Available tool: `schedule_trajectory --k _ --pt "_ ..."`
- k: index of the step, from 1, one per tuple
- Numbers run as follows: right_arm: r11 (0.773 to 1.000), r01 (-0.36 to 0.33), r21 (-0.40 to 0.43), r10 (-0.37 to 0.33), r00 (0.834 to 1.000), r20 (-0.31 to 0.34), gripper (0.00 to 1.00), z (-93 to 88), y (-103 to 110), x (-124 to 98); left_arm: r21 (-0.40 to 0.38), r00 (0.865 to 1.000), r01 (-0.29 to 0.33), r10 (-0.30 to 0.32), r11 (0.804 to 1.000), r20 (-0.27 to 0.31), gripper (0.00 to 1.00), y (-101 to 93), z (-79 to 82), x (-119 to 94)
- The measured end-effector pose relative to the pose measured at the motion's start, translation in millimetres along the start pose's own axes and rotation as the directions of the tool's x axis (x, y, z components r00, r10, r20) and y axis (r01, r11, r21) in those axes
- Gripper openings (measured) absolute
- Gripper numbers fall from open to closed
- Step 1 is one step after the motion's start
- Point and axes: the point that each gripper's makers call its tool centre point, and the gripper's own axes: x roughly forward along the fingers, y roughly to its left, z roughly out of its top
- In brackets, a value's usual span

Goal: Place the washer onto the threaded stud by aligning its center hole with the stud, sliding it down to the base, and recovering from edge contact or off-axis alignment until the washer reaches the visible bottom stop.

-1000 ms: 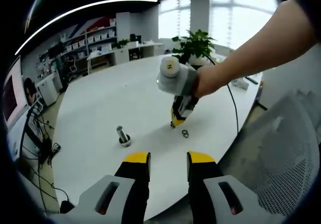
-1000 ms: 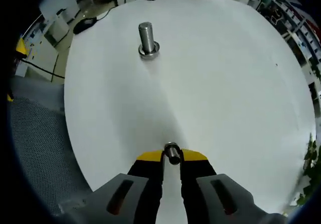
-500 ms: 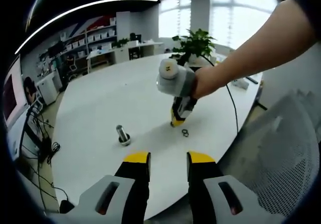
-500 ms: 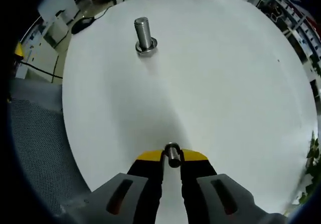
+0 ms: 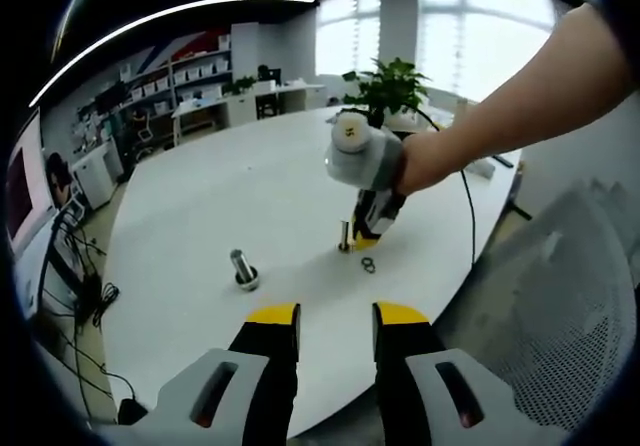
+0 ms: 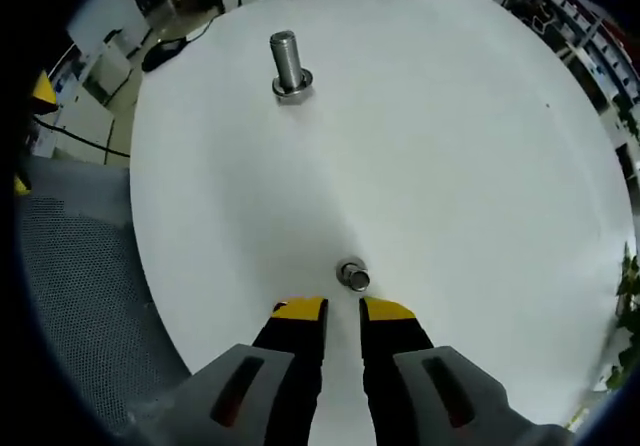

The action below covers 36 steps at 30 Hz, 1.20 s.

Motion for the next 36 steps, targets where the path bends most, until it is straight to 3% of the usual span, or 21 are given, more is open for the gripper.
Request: schedule_trajectory --k 9,30,36 --pt "0.999 -0.029 -0.034 0.029 1.0 -0.002 0.15 -8.8 18 1 0.001 1.0 0.001 -0.001 1.0 0.003 0.27 -0.3 0.5 0" --pt "0.998 -0.039 -0.055 0.039 0.999 -0.001 0.18 -12.1 20 8 0.008 1.0 -0.001 0.001 1.0 -0.006 0.27 -0.4 -1.2 0" --pt "0.995 -0.04 -0.095 0.041 0.999 0.003 0.19 -10.1 20 11 0.009 1.0 0.0 0.0 1.0 -0.011 0.27 -0.6 -1.9 0"
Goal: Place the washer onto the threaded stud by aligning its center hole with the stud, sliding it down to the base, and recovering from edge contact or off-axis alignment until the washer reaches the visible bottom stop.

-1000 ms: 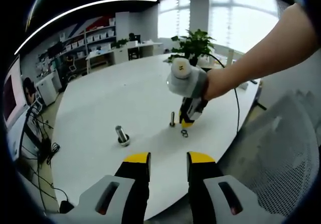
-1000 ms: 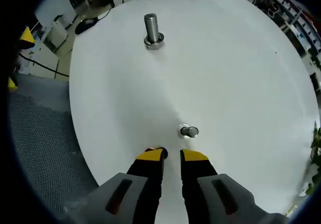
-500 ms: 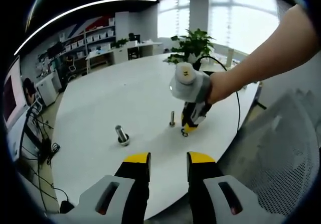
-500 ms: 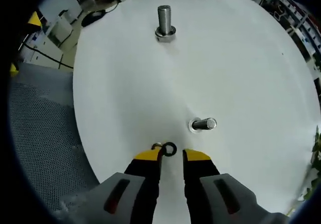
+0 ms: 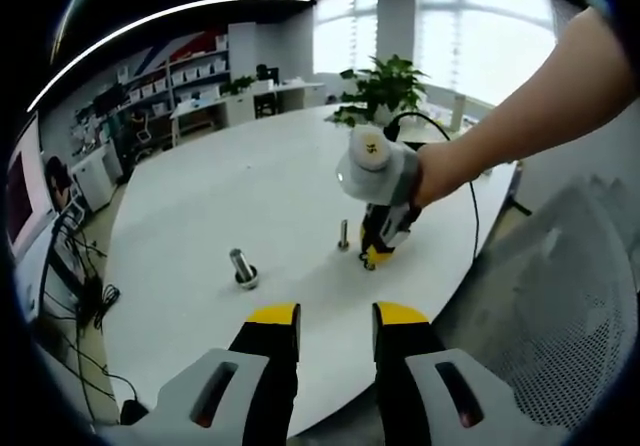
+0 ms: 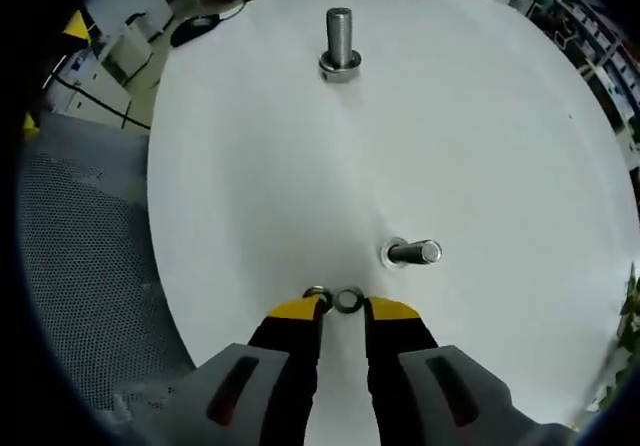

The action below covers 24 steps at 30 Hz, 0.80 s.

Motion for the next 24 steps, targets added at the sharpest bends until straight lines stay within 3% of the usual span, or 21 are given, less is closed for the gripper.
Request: schedule_trajectory --k 24 --pt "1.0 0.01 0.02 -0.01 1.0 0.006 0.15 2.5 -5.7 -0.5 0.0 1.0 0.001 -0.001 1.0 -0.012 0.27 -0.2 -2.3 0.6"
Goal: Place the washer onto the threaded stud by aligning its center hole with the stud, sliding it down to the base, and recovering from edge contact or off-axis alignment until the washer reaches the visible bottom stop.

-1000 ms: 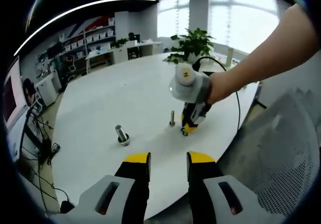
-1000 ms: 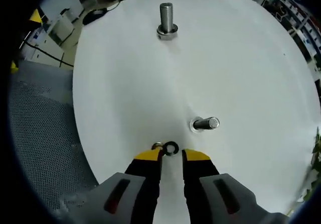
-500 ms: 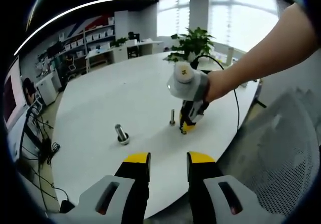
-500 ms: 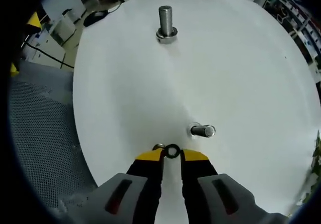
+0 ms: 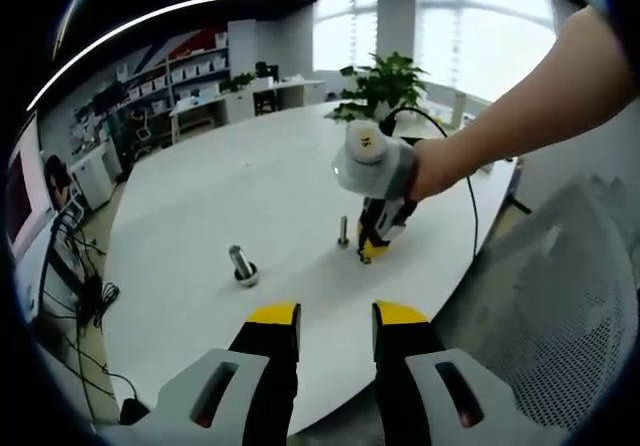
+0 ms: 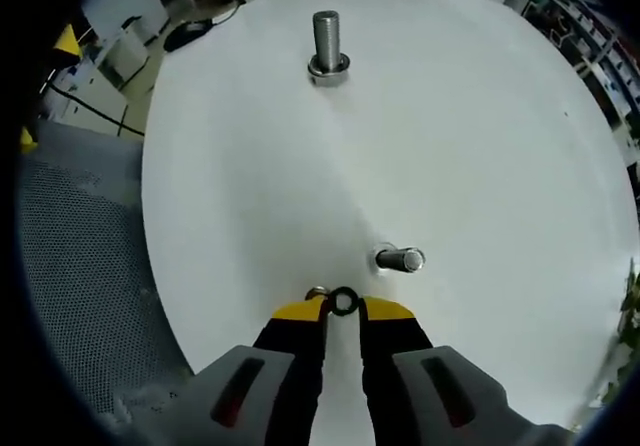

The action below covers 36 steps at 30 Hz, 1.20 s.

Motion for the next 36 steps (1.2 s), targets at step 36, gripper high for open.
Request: schedule_trajectory --k 36 --pt "0.994 0.11 0.002 -0.11 0.987 0.116 0.14 23.1 -25 -53 0.008 1.0 0.014 -0.014 1.0 0.009 0.26 -2.4 2.4 0"
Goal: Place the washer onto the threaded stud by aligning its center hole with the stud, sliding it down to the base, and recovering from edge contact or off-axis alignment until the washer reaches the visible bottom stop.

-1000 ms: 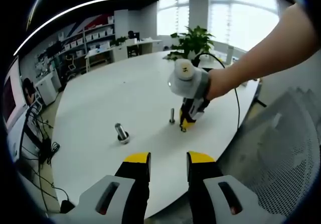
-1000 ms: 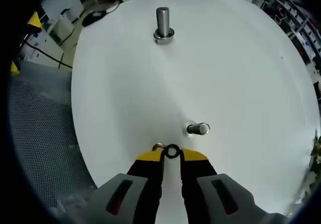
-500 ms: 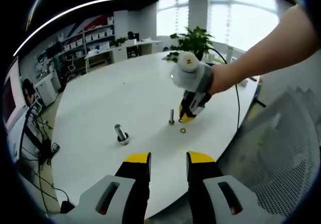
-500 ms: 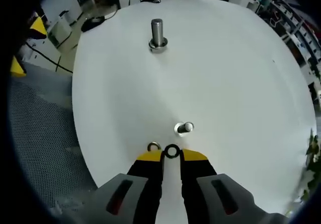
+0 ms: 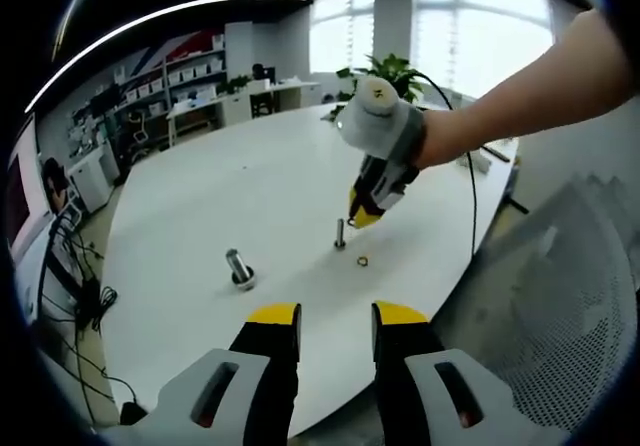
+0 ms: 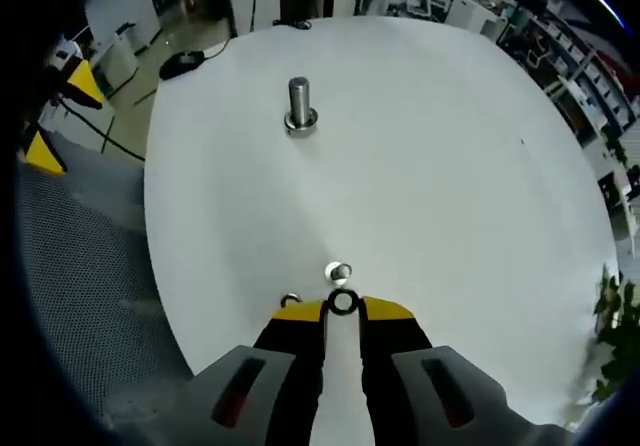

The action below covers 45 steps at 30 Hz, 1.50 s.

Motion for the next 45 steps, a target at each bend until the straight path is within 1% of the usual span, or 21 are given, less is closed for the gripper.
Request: schedule_trajectory --k 6,13,18,24,31,37,45 --pt "1.0 0.018 -0.017 -0.018 1.0 0.019 0.14 7.8 -1 -4 0.0 1.0 0.0 0.0 1.0 0.003 0.26 -0.2 0.4 0" --pt "0.998 0.02 -0.053 -0.018 0.999 0.04 0.14 19.1 -1 -5 0.004 1.0 0.001 -0.001 1.0 0.002 0.26 -0.6 0.6 0" --pt "0.998 0.013 -0.064 -0.011 1.0 0.028 0.14 22.0 0 1 -0.001 1.0 -0.002 0.002 1.0 0.001 0.26 0.2 -0.1 0" --pt "0.998 0.004 -0.066 -0.004 1.0 0.002 0.14 19.2 1 6 -0.001 1.0 -0.002 0.002 1.0 -0.002 0.26 0.6 -0.4 0" --pt "0.997 -0.002 -0.071 0.001 1.0 -0.012 0.14 16.8 -1 14 -0.005 1.0 -0.002 0.002 1.0 -0.005 0.26 1.1 -1.1 0" --pt "0.999 -0.017 -0.045 0.016 1.0 -0.026 0.14 10.6 0 26 -0.009 1.0 -0.004 0.004 1.0 -0.01 0.26 1.7 -2.2 0" --pt "0.998 -0.043 -0.041 0.041 0.998 -0.053 0.14 2.0 4 45 -0.021 1.0 -0.014 0.014 1.0 -0.018 0.26 4.5 -4.9 0"
